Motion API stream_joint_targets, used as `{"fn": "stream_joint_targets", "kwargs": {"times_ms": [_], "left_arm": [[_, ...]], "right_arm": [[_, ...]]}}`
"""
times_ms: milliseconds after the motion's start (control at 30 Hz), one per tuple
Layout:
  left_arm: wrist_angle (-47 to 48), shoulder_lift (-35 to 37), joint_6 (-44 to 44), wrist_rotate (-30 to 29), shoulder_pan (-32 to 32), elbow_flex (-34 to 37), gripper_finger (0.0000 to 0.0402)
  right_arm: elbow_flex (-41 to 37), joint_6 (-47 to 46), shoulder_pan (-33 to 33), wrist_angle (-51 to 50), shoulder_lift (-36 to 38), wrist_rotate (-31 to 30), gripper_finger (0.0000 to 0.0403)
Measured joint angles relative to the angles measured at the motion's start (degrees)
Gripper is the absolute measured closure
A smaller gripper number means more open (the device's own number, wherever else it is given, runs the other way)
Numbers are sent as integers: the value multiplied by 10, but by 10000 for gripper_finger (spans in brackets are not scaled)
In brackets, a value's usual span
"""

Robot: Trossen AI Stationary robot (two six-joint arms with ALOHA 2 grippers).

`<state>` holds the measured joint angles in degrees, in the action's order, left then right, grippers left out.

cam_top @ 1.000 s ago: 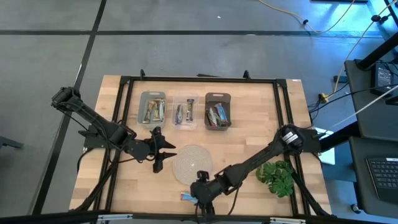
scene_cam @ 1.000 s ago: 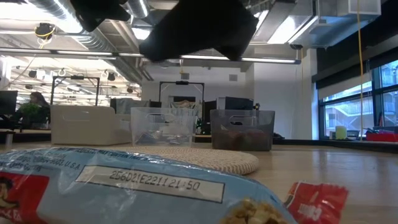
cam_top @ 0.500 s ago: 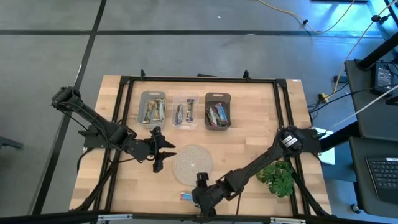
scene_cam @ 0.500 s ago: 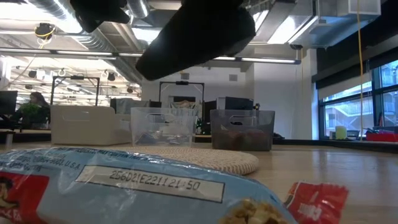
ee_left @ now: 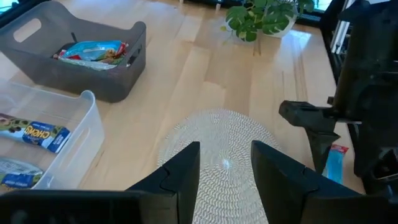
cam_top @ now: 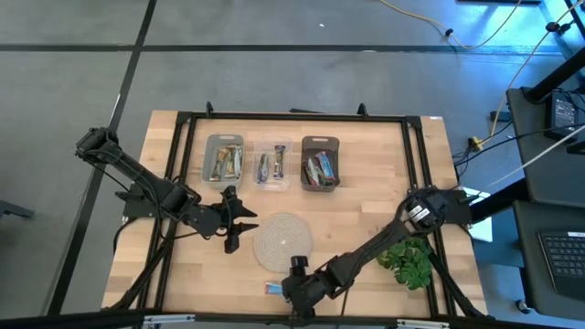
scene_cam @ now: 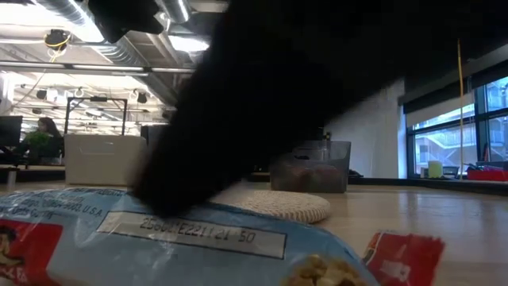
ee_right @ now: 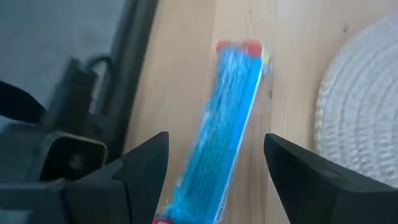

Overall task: Pick and place Granola Bars by type
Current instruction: Put the red granola bar into the black bin

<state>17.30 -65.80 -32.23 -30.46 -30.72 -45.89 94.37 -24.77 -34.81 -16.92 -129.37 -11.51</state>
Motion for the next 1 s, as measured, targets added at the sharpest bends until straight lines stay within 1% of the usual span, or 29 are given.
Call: {"fn": "stream_joint_targets", "kwargs": {"times_ms": [133,367,467,667,767,867,1000], "left_arm": [[4,0,0,0,0,0,265],[8,0,0,-1,0,0,265],[10,0,0,-1,0,0,265],[10,0,0,-1,0,0,265],[10,0,0,-1,0,0,265],[10,0,0,-1,0,0,265],[10,0,0,-1,0,0,265]], "right_arm": [[0,-20,0,-7,-14,6,138],[1,-20,0,-22,-21,7,143],[1,-20,0,-23,-23,7,162],[1,-19,1,-28,-24,4,227],[1,-19,1,-29,-24,2,253],[1,-19,1,-29,-24,3,268],[0,-20,1,-29,-22,7,278]]}}
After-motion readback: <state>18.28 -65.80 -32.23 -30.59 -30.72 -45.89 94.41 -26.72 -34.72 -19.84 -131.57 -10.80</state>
